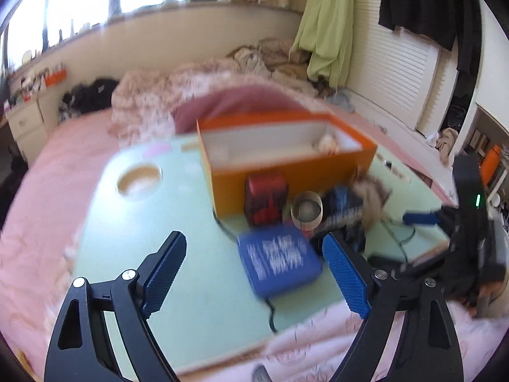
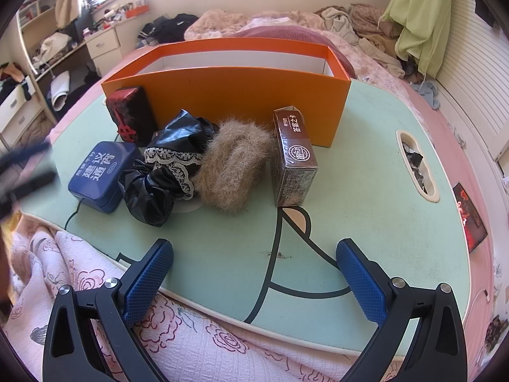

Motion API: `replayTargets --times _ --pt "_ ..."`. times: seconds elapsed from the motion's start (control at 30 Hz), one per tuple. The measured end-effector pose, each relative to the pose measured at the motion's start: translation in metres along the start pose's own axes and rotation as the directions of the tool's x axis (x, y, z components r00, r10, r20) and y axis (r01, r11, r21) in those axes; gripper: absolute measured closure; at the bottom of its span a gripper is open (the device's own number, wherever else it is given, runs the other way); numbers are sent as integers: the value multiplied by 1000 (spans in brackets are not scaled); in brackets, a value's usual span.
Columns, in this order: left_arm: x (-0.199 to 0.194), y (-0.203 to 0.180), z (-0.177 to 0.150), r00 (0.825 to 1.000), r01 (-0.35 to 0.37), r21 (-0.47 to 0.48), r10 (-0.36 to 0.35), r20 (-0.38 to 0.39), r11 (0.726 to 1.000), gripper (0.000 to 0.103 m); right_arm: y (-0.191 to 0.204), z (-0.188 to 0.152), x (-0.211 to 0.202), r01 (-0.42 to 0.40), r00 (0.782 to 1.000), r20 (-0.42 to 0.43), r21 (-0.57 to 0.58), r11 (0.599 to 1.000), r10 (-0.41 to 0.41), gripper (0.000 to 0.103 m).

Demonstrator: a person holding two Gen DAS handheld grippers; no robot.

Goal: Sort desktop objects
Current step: 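Reach the left tool into the orange box toward the clear plastic bag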

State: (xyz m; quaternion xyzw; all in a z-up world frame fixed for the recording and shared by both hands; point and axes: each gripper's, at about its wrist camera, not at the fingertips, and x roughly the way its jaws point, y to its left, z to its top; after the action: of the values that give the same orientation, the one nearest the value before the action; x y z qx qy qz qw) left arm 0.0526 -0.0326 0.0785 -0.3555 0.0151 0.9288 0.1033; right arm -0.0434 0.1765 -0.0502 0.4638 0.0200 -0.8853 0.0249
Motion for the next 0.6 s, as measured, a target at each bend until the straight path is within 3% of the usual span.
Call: replayTargets --times 0.07,0.1,0.17,0.23,0.33,0.4,0.57,0.6 --pt "1 0 35 1000 15 45 -15 10 999 16 0 0 0 0 1000 0 1 1000 0 0" --pt "9 -2 59 1000 24 75 -24 -6 997 22 0 -1 0 -1 1000 0 1 1000 1 0" --pt "36 -5 94 997 5 117 3 -72 993 39 0 0 -1 0 1000 0 1 1000 0 0" --pt "72 -8 117 983 -56 162 83 -166 985 60 0 0 -1 9 1000 0 20 1000 -9 0" --pt "132 -3 127 927 -139 181 192 -323 974 75 3 -1 -6 9 1000 2 21 1000 -9 0" --pt "163 1 127 895 -180 184 239 -377 966 79 4 1 -7 8 1000 4 21 1000 -8 0" --pt "200 -3 118 848 -253 232 331 -413 939 81 9 7 -10 8 1000 8 19 1000 -8 0" --pt "206 -4 115 826 -291 256 377 -419 922 79 9 7 -9 7 1000 9 20 1000 -7 0"
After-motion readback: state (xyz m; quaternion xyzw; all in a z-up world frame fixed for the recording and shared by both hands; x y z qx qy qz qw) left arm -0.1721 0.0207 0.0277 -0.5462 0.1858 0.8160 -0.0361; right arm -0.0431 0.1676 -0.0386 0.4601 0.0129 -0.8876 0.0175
